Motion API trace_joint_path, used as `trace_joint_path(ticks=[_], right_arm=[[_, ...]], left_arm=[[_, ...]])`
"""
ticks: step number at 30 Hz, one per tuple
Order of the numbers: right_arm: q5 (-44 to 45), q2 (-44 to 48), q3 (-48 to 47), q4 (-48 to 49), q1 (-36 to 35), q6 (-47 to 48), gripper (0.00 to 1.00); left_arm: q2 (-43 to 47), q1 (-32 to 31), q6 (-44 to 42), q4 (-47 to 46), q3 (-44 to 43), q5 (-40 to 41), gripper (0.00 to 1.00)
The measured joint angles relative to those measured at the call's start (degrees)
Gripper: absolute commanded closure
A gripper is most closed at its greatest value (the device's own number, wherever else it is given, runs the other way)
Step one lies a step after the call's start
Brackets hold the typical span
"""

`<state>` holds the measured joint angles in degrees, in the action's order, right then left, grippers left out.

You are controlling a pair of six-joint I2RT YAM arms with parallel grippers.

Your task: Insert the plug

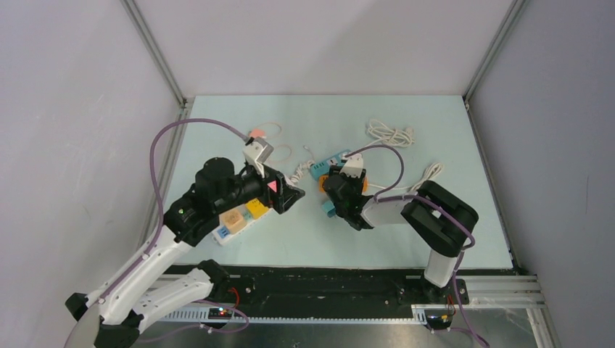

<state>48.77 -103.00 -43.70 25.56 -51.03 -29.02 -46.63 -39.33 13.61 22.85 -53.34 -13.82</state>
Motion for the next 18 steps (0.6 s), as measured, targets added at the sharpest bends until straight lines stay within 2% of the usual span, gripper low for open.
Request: trace_joint_path(ticks=[9, 11, 15, 17, 18], right_arm=[[0.6, -1.8, -2.6, -6.4, -0.4, -3.2, 1.00], [0.5, -1.4, -3.3, -8.4, -0.4, -3.6, 0.96], [-1.5, 1.3, -4.9, -14.3, -0.5, -3.9, 0.65], [-3.8, 3.0, -5.2, -18.2, -0.6, -3.7, 0.42], [-5.1, 3.9, -5.4, -20.1, -0.5, -3.5, 0.14]], left_arm=[[2.3, 0.0, 0.1, 0.0, 0.1, 0.2, 0.00], [2.7, 0.0, 0.1, 0.0, 0.2, 0.2, 0.00], [3.1, 0.0, 0.1, 0.0, 0.5, 0.2, 0.00], [3.2, 0.0, 0.1, 0.0, 0.6, 0.2, 0.00], [3.3, 0.0, 0.1, 0.0, 0.6, 0.2, 0.00]])
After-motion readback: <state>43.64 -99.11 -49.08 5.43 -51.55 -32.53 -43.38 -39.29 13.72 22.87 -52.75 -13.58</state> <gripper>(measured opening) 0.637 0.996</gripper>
